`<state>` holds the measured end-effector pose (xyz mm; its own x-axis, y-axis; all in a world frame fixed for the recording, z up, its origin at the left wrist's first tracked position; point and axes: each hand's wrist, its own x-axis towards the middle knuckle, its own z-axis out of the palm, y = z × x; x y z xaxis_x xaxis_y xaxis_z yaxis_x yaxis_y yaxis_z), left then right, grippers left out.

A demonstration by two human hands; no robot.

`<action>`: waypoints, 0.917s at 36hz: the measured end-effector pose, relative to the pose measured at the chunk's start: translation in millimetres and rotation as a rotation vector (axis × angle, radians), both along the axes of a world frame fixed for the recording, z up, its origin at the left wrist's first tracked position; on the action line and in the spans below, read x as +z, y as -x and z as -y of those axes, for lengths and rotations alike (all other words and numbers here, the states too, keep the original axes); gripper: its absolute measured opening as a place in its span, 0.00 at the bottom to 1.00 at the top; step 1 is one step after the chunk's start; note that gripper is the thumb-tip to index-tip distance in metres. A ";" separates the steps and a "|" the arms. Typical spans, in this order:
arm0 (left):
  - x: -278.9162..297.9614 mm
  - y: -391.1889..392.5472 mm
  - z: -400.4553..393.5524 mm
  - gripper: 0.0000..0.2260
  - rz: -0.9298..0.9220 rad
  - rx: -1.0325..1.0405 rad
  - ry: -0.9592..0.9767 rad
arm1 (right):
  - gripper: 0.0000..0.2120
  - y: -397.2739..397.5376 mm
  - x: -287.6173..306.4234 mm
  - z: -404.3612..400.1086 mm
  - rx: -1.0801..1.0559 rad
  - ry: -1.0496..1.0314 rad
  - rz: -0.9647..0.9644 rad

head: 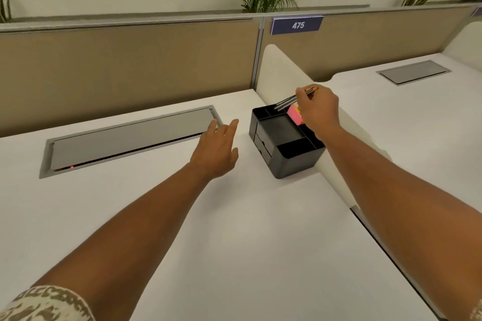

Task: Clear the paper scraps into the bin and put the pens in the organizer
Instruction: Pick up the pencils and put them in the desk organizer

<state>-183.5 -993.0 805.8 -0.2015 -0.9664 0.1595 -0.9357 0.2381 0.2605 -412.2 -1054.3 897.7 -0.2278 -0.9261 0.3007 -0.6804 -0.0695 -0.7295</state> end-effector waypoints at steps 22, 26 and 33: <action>-43.3 -28.5 8.6 0.31 0.015 0.023 -0.039 | 0.20 -10.6 -55.0 59.4 0.003 -0.238 -0.248; -43.0 -29.4 4.1 0.32 0.018 0.034 -0.046 | 0.28 -7.2 -53.5 49.7 0.025 -0.225 -0.215; -32.3 -23.5 -10.5 0.32 0.003 0.070 -0.068 | 0.20 1.5 -53.6 13.2 0.029 -0.077 -0.153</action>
